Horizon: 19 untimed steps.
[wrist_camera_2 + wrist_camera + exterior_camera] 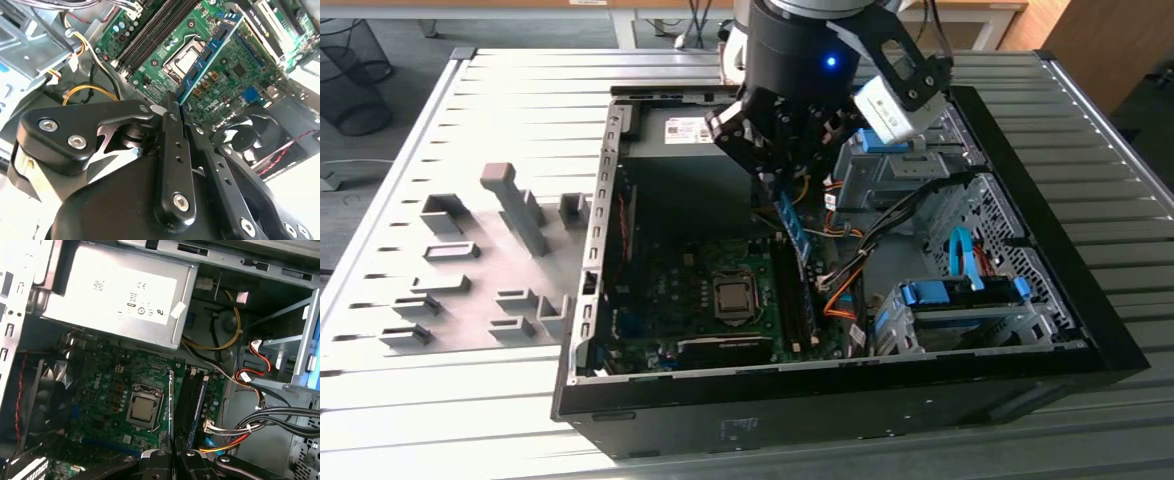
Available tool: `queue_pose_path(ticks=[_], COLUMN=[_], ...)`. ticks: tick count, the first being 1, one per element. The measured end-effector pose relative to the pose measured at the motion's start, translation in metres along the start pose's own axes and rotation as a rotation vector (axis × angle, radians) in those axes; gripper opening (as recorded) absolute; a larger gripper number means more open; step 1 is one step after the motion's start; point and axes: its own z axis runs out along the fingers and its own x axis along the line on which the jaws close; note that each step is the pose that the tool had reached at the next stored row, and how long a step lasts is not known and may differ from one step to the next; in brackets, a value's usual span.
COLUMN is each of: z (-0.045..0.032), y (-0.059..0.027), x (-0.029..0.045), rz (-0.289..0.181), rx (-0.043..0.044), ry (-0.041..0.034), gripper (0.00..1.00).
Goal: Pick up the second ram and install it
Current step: 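Insert the second ram into the second slot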
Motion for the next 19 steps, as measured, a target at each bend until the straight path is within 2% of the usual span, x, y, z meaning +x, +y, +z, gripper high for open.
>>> queue_pose_path(ticks=[4, 10, 19], z=[0.0042, 0.0092, 0.0167], y=[-0.0003, -0.0021, -0.0026], x=[-0.0016, -0.0099, -0.0165], rz=[0.036, 0.05, 0.117], rx=[-0.0007, -0.0011, -0.0029], ry=[-0.0002, -0.0004, -0.001], gripper=[0.14, 0.14, 0.14])
